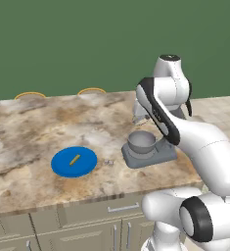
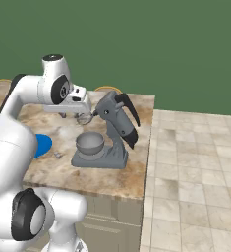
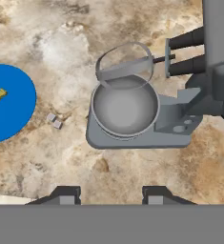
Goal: Add butter and sugar cubes to the stand mixer bowl and then turn on the stand mixer to begin making frosting.
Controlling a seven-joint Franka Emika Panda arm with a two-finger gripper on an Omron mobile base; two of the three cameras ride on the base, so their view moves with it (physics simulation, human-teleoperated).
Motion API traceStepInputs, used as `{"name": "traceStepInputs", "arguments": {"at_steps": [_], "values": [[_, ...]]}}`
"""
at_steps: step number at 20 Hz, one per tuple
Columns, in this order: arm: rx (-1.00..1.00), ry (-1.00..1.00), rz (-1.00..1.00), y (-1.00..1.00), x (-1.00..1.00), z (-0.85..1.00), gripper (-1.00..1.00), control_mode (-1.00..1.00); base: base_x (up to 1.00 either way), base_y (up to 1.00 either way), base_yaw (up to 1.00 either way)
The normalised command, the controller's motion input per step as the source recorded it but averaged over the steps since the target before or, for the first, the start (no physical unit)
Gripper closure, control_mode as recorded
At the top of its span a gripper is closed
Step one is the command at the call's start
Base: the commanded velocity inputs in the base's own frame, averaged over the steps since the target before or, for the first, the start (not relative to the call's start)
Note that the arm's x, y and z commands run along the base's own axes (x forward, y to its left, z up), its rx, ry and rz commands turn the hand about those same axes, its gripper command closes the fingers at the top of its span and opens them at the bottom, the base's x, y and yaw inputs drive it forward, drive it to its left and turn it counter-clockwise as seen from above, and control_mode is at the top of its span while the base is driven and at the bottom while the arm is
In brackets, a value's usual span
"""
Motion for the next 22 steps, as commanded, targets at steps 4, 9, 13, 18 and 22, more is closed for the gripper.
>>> {"name": "traceStepInputs", "arguments": {"at_steps": [4, 9, 13, 18, 22], "values": [[-0.07, -0.02, 0.02, 0.33, -0.23, 0.0, -1.0, -1.0, 0.0, 0.0, 0.0], [-0.07, 0.0, 0.07, 0.72, -0.1, 0.0, -1.0, -1.0, 0.0, 0.0, 0.0], [-0.02, 0.0, 0.08, 0.68, 0.0, 0.0, -1.0, -1.0, 0.0, 0.0, 0.0], [0.04, 0.05, 0.18, 0.35, 0.03, -0.18, -1.0, -1.0, 0.0, 0.0, 0.0], [0.04, 0.03, 0.34, 0.15, 0.29, -0.46, -1.0, -1.0, 0.0, 0.0, 0.0]]}}
